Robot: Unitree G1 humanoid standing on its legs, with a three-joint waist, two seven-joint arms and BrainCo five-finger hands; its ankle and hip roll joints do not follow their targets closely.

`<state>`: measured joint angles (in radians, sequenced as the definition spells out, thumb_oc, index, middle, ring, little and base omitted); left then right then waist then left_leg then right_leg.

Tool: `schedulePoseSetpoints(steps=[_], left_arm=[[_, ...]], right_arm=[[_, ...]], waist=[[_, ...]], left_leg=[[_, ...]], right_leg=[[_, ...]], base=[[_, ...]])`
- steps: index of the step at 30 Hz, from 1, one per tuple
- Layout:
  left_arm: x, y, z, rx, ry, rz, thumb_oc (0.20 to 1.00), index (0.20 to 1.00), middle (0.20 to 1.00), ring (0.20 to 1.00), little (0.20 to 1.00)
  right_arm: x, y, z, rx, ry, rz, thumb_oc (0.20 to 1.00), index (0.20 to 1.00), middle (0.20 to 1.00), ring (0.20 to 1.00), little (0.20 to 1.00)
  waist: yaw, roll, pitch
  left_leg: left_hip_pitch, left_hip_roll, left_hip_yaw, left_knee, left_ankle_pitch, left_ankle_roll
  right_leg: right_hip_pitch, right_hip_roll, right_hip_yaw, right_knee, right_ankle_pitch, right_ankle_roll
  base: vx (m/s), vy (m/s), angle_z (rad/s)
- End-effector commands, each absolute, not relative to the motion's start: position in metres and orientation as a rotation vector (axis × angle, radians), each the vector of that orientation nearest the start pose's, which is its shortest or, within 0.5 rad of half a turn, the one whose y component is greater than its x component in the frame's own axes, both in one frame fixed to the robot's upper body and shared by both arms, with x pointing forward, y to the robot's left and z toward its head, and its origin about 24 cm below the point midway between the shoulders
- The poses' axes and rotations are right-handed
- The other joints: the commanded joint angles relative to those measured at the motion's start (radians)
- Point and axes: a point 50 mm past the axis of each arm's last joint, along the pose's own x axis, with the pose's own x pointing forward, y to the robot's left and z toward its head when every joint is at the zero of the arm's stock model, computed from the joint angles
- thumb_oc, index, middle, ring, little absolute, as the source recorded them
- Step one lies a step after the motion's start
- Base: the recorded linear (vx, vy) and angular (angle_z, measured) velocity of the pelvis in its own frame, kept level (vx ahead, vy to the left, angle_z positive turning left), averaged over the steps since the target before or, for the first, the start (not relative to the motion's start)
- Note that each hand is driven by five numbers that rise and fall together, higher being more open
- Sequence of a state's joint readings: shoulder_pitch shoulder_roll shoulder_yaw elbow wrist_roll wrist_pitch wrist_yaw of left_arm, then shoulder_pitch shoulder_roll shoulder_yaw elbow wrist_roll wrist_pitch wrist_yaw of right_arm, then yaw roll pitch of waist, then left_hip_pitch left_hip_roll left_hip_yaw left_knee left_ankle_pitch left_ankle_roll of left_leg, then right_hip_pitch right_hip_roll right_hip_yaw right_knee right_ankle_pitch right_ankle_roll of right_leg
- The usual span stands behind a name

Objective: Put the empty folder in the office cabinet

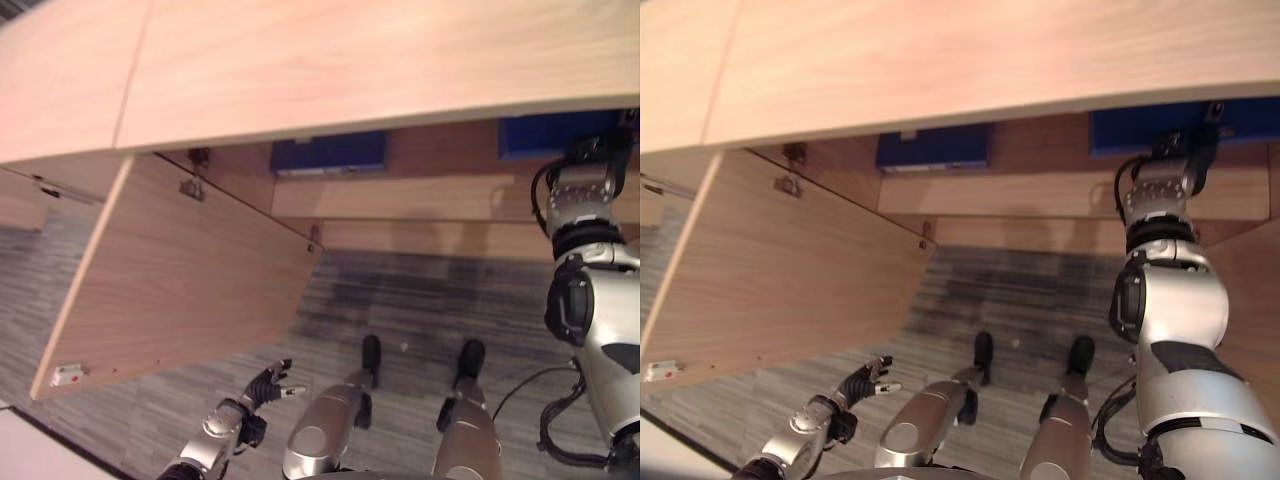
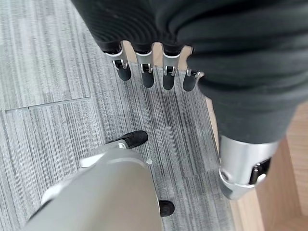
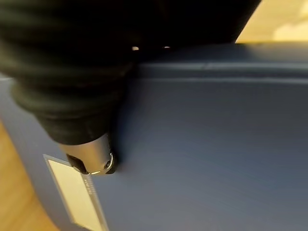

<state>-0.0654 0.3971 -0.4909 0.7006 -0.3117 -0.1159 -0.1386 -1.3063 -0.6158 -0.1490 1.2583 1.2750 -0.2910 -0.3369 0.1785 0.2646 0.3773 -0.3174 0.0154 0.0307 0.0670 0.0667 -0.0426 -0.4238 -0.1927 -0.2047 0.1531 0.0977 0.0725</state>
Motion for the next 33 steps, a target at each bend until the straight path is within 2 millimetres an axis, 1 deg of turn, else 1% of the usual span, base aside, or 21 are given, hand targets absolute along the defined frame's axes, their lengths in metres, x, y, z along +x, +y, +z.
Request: schedulePoseSetpoints(steps=[1,3,4,7,10,12,14,15,16,20,21,22,23,24,25,27,28,29,31,32,33], left_arm=[[0.193,0.201,-0.092,0.240,0.657,-0.348,1.000,1.000,1.000,1.000,1.000],[0.199,0.203,-0.087,0.259,0.641,-0.348,1.000,1.000,1.000,1.000,1.000],[0.206,0.208,-0.082,0.264,0.619,-0.327,1.000,1.000,1.000,1.000,1.000],[0.211,0.210,-0.079,0.262,0.603,-0.305,1.000,1.000,1.000,1.000,1.000],[0.218,0.215,-0.073,0.271,0.578,-0.275,1.000,1.000,1.000,1.000,1.000],[0.221,0.218,-0.071,0.269,0.570,-0.244,1.000,1.000,1.000,1.000,1.000],[0.220,0.219,-0.072,0.268,0.573,-0.234,1.000,1.000,1.000,1.000,1.000],[0.219,0.219,-0.073,0.267,0.579,-0.233,1.000,1.000,1.000,1.000,1.000],[0.217,0.222,-0.075,0.275,0.591,-0.227,1.000,1.000,1.000,1.000,1.000],[0.211,0.229,-0.079,0.314,0.630,-0.236,1.000,1.000,1.000,1.000,1.000],[0.211,0.232,-0.079,0.335,0.635,-0.239,1.000,1.000,1.000,1.000,1.000],[0.212,0.236,-0.077,0.348,0.633,-0.232,1.000,1.000,1.000,1.000,1.000],[0.212,0.241,-0.076,0.342,0.630,-0.206,1.000,1.000,1.000,1.000,1.000],[0.209,0.248,-0.076,0.339,0.636,-0.176,1.000,1.000,1.000,1.000,1.000],[0.208,0.248,-0.076,0.338,0.636,-0.175,1.000,1.000,1.000,1.000,1.000],[0.205,0.244,-0.080,0.320,0.646,-0.182,1.000,1.000,1.000,1.000,1.000],[0.202,0.243,-0.084,0.322,0.669,-0.179,1.000,1.000,1.000,1.000,1.000],[0.201,0.244,-0.085,0.344,0.673,-0.200,1.000,1.000,1.000,1.000,1.000],[0.199,0.243,-0.086,0.342,0.677,-0.212,1.000,1.000,1.000,1.000,1.000],[0.199,0.242,-0.087,0.327,0.683,-0.209,1.000,1.000,1.000,1.000,1.000],[0.194,0.242,-0.090,0.314,0.698,-0.199,1.000,1.000,1.000,1.000,1.000]], right_arm=[[0.382,-0.319,0.304,0.973,-0.551,-0.591,0.200,0.200,0.200,0.200,0.200],[0.381,-0.321,0.311,0.959,-0.564,-0.586,0.200,0.200,0.200,0.200,0.200],[0.379,-0.322,0.319,0.962,-0.580,-0.587,0.200,0.200,0.200,0.200,0.200],[0.375,-0.325,0.329,0.952,-0.600,-0.591,0.200,0.200,0.200,0.200,0.200],[0.371,-0.328,0.337,0.935,-0.625,-0.603,0.200,0.200,0.200,0.200,0.200],[0.370,-0.330,0.338,0.936,-0.627,-0.612,0.200,0.200,0.200,0.200,0.200],[0.370,-0.330,0.335,0.949,-0.625,-0.621,0.200,0.200,0.200,0.200,0.200],[0.371,-0.330,0.333,0.957,-0.623,-0.618,0.200,0.200,0.200,0.200,0.200],[0.372,-0.328,0.331,0.977,-0.622,-0.615,0.200,0.200,0.200,0.200,0.200],[0.375,-0.328,0.319,1.026,-0.600,-0.631,0.200,0.200,0.200,0.200,0.200],[0.375,-0.330,0.315,1.045,-0.596,-0.639,0.200,0.200,0.200,0.200,0.200],[0.375,-0.331,0.310,1.055,-0.591,-0.646,0.200,0.200,0.200,0.200,0.200],[0.378,-0.324,0.311,1.056,-0.586,-0.621,0.200,0.200,0.200,0.200,0.200],[0.382,-0.317,0.311,1.050,-0.568,-0.593,0.200,0.200,0.200,0.200,0.200],[0.382,-0.316,0.311,1.049,-0.567,-0.592,0.200,0.200,0.200,0.200,0.200],[0.386,-0.311,0.304,1.036,-0.542,-0.579,0.200,0.200,0.200,0.200,0.200],[0.384,-0.318,0.296,1.016,-0.537,-0.615,0.200,0.200,0.200,0.200,0.200],[0.381,-0.322,0.296,1.002,-0.539,-0.635,0.200,0.200,0.200,0.200,0.200],[0.379,-0.326,0.298,0.993,-0.545,-0.632,0.200,0.200,0.200,0.200,0.200],[0.376,-0.331,0.301,0.975,-0.565,-0.641,0.200,0.200,0.200,0.200,0.200],[0.378,-0.328,0.300,0.967,-0.559,-0.625,0.200,0.200,0.200,0.200,0.200]], waist=[[0.035,-0.043,-0.057],[0.037,-0.054,-0.052],[0.038,-0.059,-0.041],[0.036,-0.069,-0.038],[0.031,-0.080,-0.032],[0.029,-0.087,-0.029],[0.029,-0.091,-0.029],[0.026,-0.096,-0.036],[0.028,-0.098,-0.034],[0.036,-0.115,-0.047],[0.041,-0.118,-0.052],[0.042,-0.118,-0.048],[0.042,-0.106,-0.030],[0.053,-0.069,-0.015],[0.051,-0.070,-0.015],[0.046,-0.073,-0.004],[0.027,-0.087,0.014],[0.036,-0.102,0.010],[0.042,-0.087,0.013],[0.022,-0.076,0.012],[0.015,-0.071,0.010]], left_leg=[[-0.128,-0.010,-0.040,0.183,-0.122,-0.039],[-0.174,-0.004,-0.047,0.250,-0.149,-0.037],[-0.231,0.000,-0.058,0.325,-0.174,-0.037],[-0.286,0.003,-0.068,0.401,-0.201,-0.035],[-0.327,0.006,-0.087,0.491,-0.269,-0.035],[-0.346,0.005,-0.095,0.518,-0.283,-0.032],[-0.344,0.005,-0.098,0.499,-0.262,-0.026],[-0.325,0.002,-0.108,0.488,-0.284,-0.026],[-0.318,0.002,-0.102,0.455,-0.250,-0.021],[-0.266,-0.002,-0.119,0.385,-0.240,-0.017],[-0.240,-0.005,-0.129,0.357,-0.245,-0.016],[-0.206,-0.009,-0.136,0.328,-0.254,-0.016],[-0.171,-0.010,-0.135,0.301,-0.256,-0.008],[-0.137,0.030,-0.132,0.277,-0.256,-0.008],[-0.137,0.028,-0.132,0.277,-0.256,-0.008],[-0.094,0.020,-0.123,0.268,-0.270,-0.011],[-0.045,0.003,-0.124,0.270,-0.291,-0.028],[-0.043,-0.016,-0.121,0.272,-0.300,-0.046],[-0.039,-0.014,-0.124,0.275,-0.303,-0.047],[-0.052,-0.007,-0.115,0.315,-0.304,-0.043],[-0.056,-0.002,-0.105,0.337,-0.309,-0.043]], right_leg=[[-0.036,-0.045,0.055,0.258,-0.246,0.077],[-0.073,-0.042,0.057,0.308,-0.278,0.071],[-0.133,-0.047,0.061,0.393,-0.299,0.070],[-0.179,-0.049,0.067,0.464,-0.324,0.064],[-0.218,-0.051,0.072,0.551,-0.391,0.061],[-0.228,-0.050,0.067,0.576,-0.406,0.057],[-0.229,-0.049,0.055,0.565,-0.388,0.050],[-0.211,-0.042,0.059,0.560,-0.410,0.055],[-0.203,-0.040,0.039,0.524,-0.376,0.052],[-0.163,-0.027,0.024,0.477,-0.369,0.065],[-0.159,-0.025,0.019,0.483,-0.359,0.078],[-0.168,-0.035,0.014,0.507,-0.312,0.113],[-0.230,-0.068,0.001,0.609,-0.215,0.167],[-0.311,-0.128,-0.034,0.709,-0.158,0.189],[-0.314,-0.130,-0.032,0.714,-0.160,0.189],[-0.325,-0.165,-0.062,0.613,-0.168,0.183],[-0.295,-0.196,-0.085,0.373,-0.122,0.165],[-0.251,-0.203,-0.110,0.269,-0.117,0.152],[-0.213,-0.203,-0.119,0.226,-0.080,0.142],[-0.210,-0.181,-0.054,0.256,-0.080,0.124],[-0.214,-0.165,-0.029,0.263,-0.086,0.112]], base=[[0.00,-0.038,0.09],[0.00,-0.040,0.05],[-0.03,-0.038,0.01],[0.01,-0.041,0.05],[0.08,-0.040,0.07],[-0.02,-0.038,0.04],[0.02,-0.014,0.03],[0.08,0.001,0.04],[0.10,0.010,0.00],[0.04,-0.012,0.04],[0.03,-0.044,0.01],[-0.02,0.073,0.02],[-0.05,0.122,0.07],[-0.05,0.130,0.13],[0.07,-0.011,0.00],[0.28,-0.198,-0.18],[0.36,-0.367,-0.06],[0.27,-0.296,0.18],[0.07,-0.097,0.45],[0.12,-0.079,0.52],[0.16,-0.107,0.34]])
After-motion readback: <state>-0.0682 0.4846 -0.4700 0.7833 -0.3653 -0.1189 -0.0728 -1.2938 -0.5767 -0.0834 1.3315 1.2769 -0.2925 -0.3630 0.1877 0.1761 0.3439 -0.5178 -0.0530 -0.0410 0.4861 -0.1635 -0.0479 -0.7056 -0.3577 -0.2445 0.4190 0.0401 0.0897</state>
